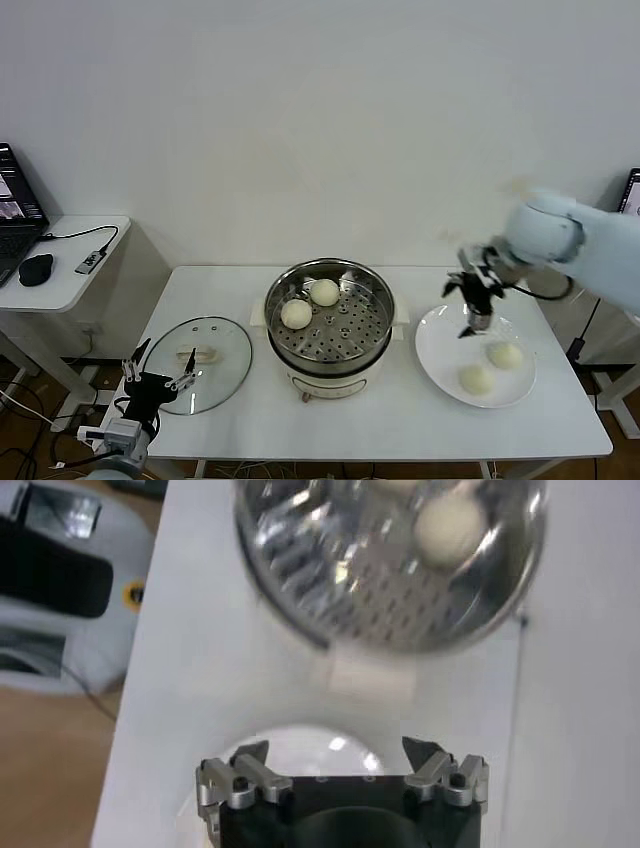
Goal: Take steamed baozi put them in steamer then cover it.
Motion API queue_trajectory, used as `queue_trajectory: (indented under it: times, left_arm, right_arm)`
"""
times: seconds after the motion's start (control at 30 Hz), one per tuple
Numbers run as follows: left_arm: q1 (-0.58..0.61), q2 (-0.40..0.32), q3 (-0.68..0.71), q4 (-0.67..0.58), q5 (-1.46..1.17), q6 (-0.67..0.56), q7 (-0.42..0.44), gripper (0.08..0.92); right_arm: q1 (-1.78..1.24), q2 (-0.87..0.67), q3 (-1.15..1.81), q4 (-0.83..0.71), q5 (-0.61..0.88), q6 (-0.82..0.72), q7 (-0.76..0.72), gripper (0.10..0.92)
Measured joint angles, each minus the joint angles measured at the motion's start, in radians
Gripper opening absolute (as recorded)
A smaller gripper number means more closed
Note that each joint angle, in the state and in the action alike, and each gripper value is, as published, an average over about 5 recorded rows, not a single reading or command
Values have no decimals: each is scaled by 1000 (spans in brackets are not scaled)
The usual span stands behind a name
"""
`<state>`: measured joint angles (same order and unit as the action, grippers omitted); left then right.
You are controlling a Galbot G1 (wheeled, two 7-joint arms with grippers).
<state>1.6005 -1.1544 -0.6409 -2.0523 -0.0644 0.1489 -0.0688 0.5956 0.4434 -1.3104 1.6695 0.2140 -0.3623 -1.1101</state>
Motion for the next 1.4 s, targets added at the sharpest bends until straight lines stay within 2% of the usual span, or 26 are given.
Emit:
queue_trajectory:
  times: [0.2, 0.43, 0.9, 1.4]
  left_arm:
    - [-2, -4, 2, -3, 6, 2, 0, 823]
    - [-1, -7, -3, -6, 10, 6, 0, 823]
    - [7, -10, -25, 0, 9, 5, 0, 823]
    - [1, -14, -27, 11, 9, 4, 0, 823]
  right_arm:
    - [-164, -74, 108, 5, -89, 25, 23, 823]
    - [-389, -89, 268, -17, -170, 40, 51, 823]
    - [-651, -26, 451, -121, -267, 62, 87, 814]
    - [-746, 46, 521, -225, -306, 64, 104, 736]
